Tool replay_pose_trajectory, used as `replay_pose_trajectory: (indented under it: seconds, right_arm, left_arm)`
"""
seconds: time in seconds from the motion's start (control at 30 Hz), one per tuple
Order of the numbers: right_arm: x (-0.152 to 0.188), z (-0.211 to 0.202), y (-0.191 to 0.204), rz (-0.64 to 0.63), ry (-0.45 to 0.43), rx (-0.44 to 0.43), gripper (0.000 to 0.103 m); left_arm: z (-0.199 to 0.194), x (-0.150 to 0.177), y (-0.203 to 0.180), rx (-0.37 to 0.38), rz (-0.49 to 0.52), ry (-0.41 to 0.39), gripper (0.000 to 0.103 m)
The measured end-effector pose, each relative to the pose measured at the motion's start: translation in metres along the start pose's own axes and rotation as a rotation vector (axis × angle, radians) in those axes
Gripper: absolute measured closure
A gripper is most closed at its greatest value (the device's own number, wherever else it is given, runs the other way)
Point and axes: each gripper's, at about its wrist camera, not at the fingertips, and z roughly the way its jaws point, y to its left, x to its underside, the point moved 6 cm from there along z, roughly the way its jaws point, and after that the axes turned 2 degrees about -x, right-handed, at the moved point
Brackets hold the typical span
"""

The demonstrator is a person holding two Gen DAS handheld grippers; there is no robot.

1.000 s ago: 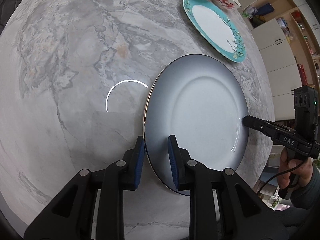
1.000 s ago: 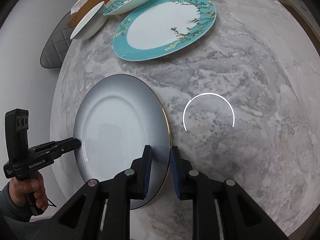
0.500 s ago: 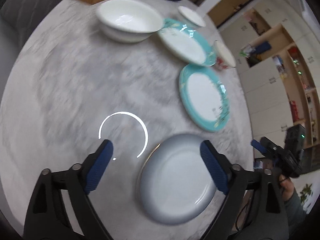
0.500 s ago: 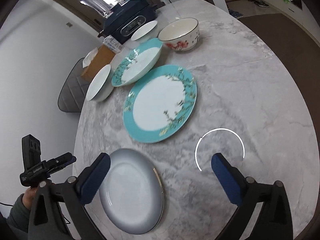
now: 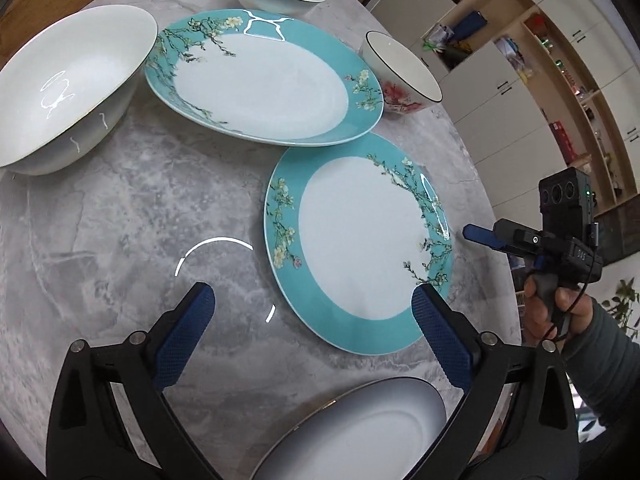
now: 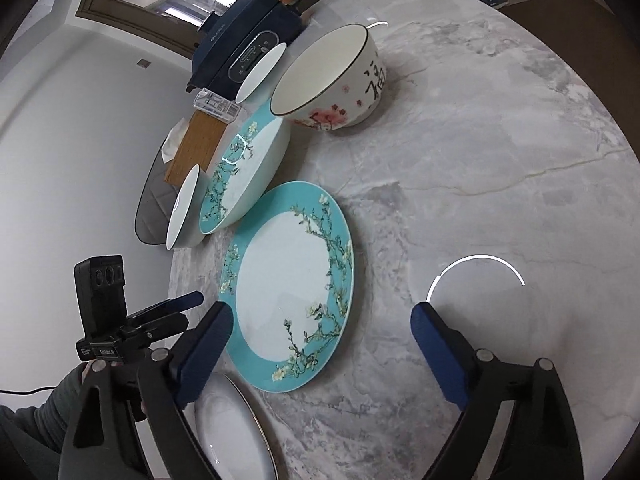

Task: Organize plates and bowls
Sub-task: 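Lower the grey-rimmed plate onto the table and open both grippers, then close both grippers on the rim of the flat teal floral plate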

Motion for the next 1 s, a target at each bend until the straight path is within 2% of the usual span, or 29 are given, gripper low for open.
replay_pose_trajectory:
  seconds: [0.17, 0.3, 0.5, 0.57, 0.63, 0.7, 0.77, 0.83, 0.9, 1.0]
  right_arm:
    - [0.002, 0.015, -0.004, -0.002, 0.037, -0.041, 0.017]
    - [-0.003, 0.021, -0.001, -0.018, 0.044, -0.070, 0.017]
    - [-0.005, 0.024, 0.004, -0.087, 0.077, -0.101, 0.018]
    - [-0.007, 0.027, 0.005, -0.102, 0.088, -0.100, 0.020]
    - [-0.007, 0.029, 0.007, -0.123, 0.102, -0.080, 0.026]
    - [-0.007, 0.033, 0.008, -0.147, 0.116, -0.064, 0.038]
    - [-0.004, 0.038, 0.009, -0.154, 0.144, -0.068, 0.057]
    - [-0.002, 0.039, 0.007, -0.155, 0.148, -0.059, 0.061]
    - [-0.003, 0.039, 0.005, -0.139, 0.154, -0.063, 0.063]
    - [-0.003, 0.039, 0.001, -0.124, 0.165, -0.063, 0.072]
  left_arm:
    - [0.012, -0.003, 0.008, -0.001, -0.006, 0.045, 0.003]
    - [0.021, 0.002, 0.013, 0.031, -0.040, 0.079, 0.005]
    - [0.025, -0.004, 0.010, 0.060, -0.027, 0.096, 0.005]
    - [0.027, -0.007, 0.009, 0.059, -0.005, 0.092, 0.012]
    - [0.026, -0.009, 0.008, 0.060, 0.018, 0.091, 0.027]
    - [0.025, -0.011, 0.010, 0.061, 0.013, 0.094, 0.033]
    - [0.025, -0.011, 0.010, 0.067, 0.008, 0.099, 0.039]
    - [0.027, -0.010, 0.008, 0.071, 0.004, 0.119, 0.052]
    - [0.029, -0.009, 0.007, 0.049, 0.002, 0.119, 0.059]
    - [0.028, -0.009, 0.016, 0.037, -0.044, 0.125, 0.077]
